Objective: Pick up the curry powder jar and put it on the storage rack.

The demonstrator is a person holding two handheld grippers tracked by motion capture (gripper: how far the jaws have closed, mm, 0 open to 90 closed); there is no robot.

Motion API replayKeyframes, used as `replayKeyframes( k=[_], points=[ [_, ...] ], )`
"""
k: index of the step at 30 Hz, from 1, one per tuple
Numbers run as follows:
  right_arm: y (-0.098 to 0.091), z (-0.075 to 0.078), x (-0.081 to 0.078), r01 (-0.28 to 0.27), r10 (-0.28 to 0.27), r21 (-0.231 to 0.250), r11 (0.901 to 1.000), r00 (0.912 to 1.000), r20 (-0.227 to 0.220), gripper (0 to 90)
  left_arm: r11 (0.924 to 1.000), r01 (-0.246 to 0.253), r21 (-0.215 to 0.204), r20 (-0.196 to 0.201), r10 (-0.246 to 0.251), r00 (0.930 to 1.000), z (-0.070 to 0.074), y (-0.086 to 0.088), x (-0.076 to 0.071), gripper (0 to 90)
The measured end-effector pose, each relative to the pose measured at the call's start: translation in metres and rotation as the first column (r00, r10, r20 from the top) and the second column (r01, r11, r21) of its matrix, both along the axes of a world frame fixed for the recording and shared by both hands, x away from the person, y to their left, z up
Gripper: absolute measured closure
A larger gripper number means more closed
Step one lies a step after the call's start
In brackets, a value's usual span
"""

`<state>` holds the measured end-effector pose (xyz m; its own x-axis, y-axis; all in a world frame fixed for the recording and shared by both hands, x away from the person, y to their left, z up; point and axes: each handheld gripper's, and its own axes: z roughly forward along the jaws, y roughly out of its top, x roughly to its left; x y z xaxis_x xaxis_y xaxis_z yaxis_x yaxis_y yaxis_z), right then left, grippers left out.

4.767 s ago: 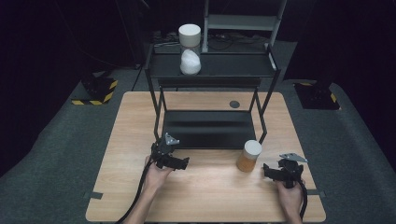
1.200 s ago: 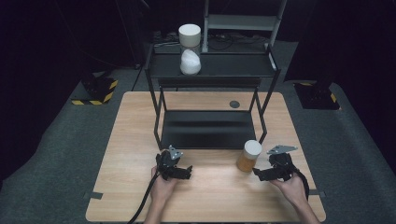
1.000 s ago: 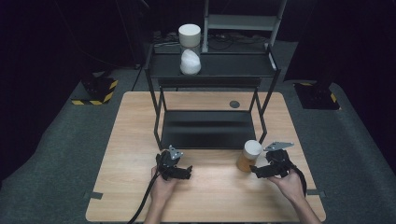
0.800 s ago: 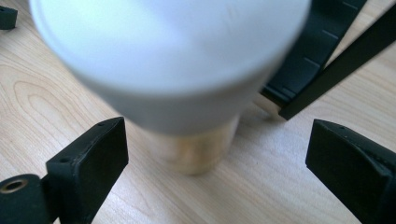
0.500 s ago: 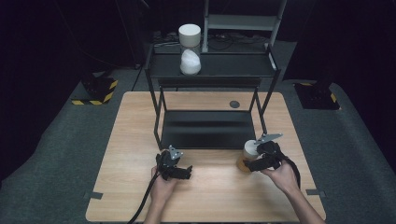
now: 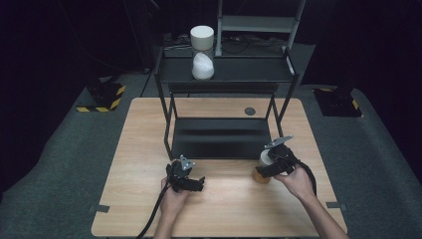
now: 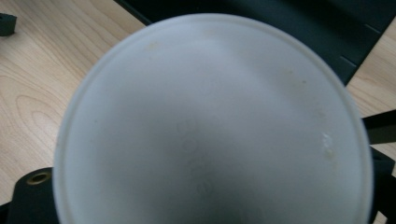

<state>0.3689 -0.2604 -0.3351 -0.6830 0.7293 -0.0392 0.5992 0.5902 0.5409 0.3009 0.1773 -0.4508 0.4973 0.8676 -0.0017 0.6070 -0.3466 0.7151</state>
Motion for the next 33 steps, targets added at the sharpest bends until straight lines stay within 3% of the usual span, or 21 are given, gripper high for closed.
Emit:
replayKeyframes(
  k=[17,24,33],
  points=[
    [0.008,0.004,0.009,-0.04,0.039,-0.017,0.9991,0.9986,-0.035,22.0,1.0,0.0,0.001,0.0,0.0,1.0,0.0,0.0,0.0,0.5],
    [0.01,0.005,0.003,-0.041,0.041,-0.035,0.9985,0.9991,-0.005,28.1,1.0,0.0,0.001,0.0,0.0,1.0,0.0,0.0,0.0,0.5],
    [0.004,0.007,0.008,-0.061,0.061,-0.004,0.9981,0.998,-0.016,33.2,1.0,0.0,0.0,0.0,0.0,1.0,0.0,0.0,0.0,0.5]
  ],
)
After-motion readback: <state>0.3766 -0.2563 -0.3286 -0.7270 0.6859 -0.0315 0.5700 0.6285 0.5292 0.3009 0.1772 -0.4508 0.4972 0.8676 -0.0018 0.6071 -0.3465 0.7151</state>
